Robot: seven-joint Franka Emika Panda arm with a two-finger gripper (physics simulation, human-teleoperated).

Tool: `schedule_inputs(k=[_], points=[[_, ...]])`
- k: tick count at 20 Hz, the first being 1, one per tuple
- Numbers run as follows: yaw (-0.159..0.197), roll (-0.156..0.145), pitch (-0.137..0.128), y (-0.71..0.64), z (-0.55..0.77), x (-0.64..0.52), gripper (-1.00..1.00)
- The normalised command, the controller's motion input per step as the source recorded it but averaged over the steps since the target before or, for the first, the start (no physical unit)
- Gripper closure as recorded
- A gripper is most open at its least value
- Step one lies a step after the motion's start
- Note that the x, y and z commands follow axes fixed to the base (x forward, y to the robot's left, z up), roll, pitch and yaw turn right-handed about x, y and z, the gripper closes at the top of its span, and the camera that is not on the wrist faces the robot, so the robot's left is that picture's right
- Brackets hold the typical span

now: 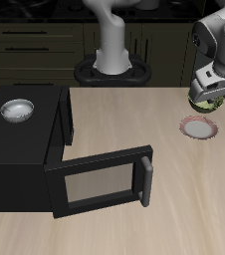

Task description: Place the green bowl on the plate

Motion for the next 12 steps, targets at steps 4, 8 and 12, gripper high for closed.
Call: schedule_inputs(k=[4,8,12], points=[[0.043,0.024,0.047,0.15,-0.32,-0.05,1.00],[0.023,0.000,0.020,-0.02,-0.13,0.09,1.00],[0.002,0.002,0.014,0.05,-0.11,0.04,1.00]])
